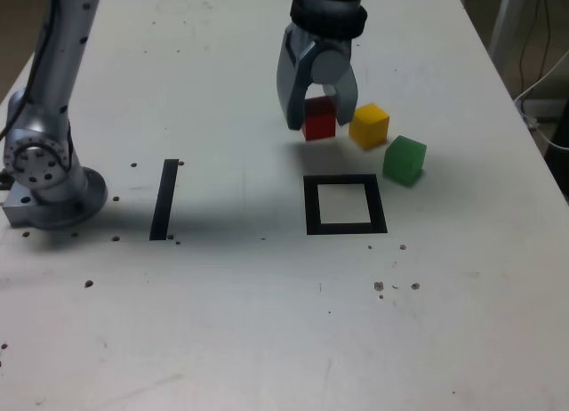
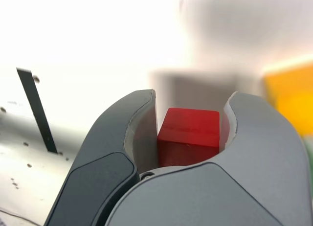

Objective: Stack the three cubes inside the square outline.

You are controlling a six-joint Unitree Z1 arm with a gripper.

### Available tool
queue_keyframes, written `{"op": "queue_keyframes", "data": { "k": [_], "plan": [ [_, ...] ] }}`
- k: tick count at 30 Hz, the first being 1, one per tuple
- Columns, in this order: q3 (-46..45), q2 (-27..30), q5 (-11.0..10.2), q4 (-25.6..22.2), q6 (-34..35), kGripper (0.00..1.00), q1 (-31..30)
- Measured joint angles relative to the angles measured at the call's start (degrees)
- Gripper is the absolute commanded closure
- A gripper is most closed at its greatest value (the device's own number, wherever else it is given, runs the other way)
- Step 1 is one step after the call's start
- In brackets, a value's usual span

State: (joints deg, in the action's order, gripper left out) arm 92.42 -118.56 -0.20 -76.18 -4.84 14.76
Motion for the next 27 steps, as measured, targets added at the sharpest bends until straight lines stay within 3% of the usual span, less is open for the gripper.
{"op": "queue_keyframes", "data": {
  "k": [12, 27],
  "plan": [
    [-4.39, 0.71, 3.14, 4.81, 2.38, 0.68, -11.55],
    [-4.99, -0.60, 3.51, 7.47, 2.78, 0.68, -13.82]
  ]
}}
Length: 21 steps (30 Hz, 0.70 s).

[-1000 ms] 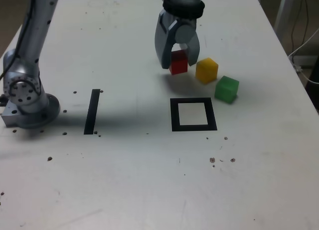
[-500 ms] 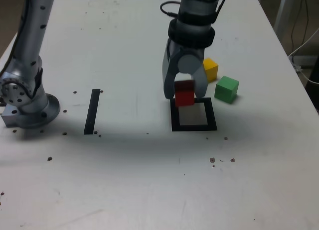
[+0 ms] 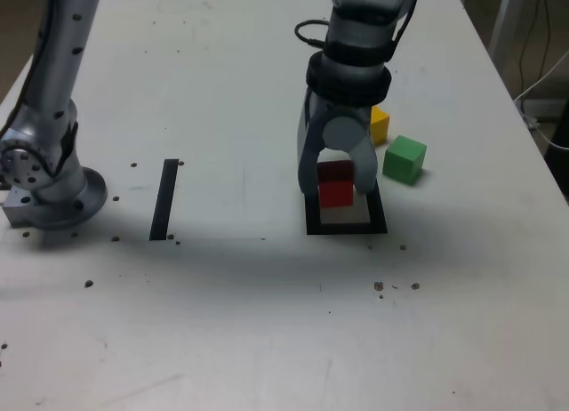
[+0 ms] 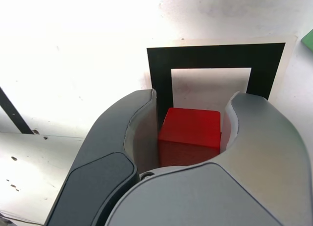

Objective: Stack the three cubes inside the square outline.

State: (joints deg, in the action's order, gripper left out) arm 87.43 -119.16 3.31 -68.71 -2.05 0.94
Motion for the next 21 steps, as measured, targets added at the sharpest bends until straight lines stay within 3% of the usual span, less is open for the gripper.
{"op": "queue_keyframes", "data": {
  "k": [3, 8, 10, 16, 21],
  "plan": [
    [-0.40, -0.73, 0.02, 0.69, 0.00, 0.57, -0.02],
    [-1.10, -1.73, 0.04, 1.59, -0.19, 0.11, -0.06],
    [-1.55, -1.74, 0.05, 1.87, -0.35, 0.02, -0.06],
    [-3.33, -1.66, 0.05, 3.07, -0.43, 0.01, -0.04],
    [-4.12, 0.70, -1.30, 3.75, -0.24, 0.01, 0.39]
  ]
}}
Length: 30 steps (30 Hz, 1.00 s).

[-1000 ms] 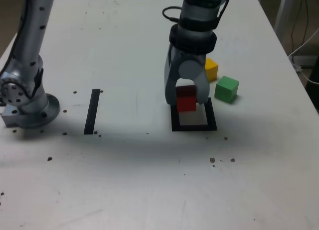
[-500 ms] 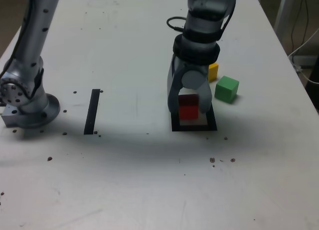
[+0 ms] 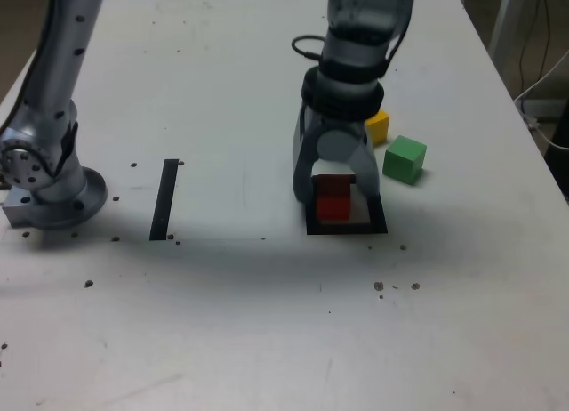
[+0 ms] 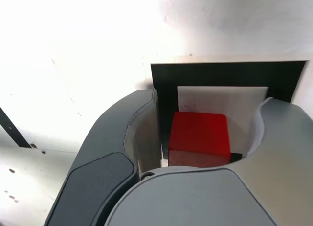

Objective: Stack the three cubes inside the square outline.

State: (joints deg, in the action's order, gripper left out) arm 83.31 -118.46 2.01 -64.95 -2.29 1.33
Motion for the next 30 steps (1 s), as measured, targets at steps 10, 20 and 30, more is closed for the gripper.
{"op": "queue_keyframes", "data": {
  "k": [10, 20, 30],
  "plan": [
    [0.95, 5.04, -4.90, 0.06, 1.66, 0.00, 5.58],
    [9.31, 0.32, -4.84, -1.48, 2.27, 0.00, 12.21],
    [16.51, -6.61, -2.64, -4.96, 2.37, 0.05, 15.55]
  ]
}}
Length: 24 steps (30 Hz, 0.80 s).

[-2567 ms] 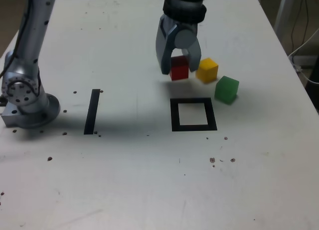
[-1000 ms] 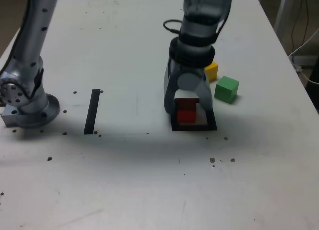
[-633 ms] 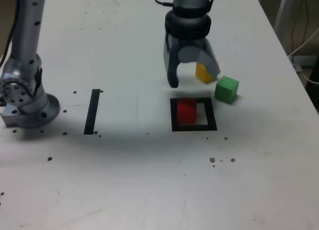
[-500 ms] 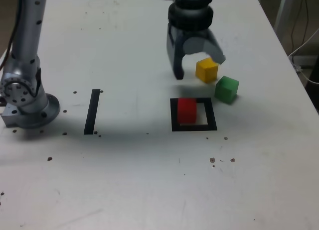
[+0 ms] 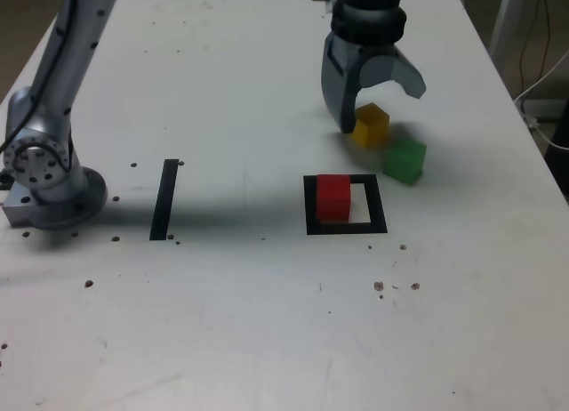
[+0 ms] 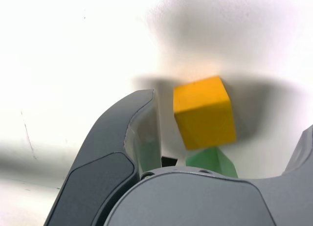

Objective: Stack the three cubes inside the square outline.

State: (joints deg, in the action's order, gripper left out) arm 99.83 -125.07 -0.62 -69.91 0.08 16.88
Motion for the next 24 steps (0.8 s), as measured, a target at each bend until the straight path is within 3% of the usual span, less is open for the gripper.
{"op": "queue_keyframes", "data": {
  "k": [6, 12, 15, 24],
  "plan": [
    [2.97, -3.20, 0.90, -2.79, -0.86, 0.20, 0.98],
    [5.81, -6.21, 2.22, -4.80, -1.71, 0.55, 1.45],
    [6.19, -6.44, 2.26, -4.30, -2.17, 0.67, 1.45],
    [6.40, -6.44, 2.26, -3.28, -2.97, 0.70, 1.44]
  ]
}}
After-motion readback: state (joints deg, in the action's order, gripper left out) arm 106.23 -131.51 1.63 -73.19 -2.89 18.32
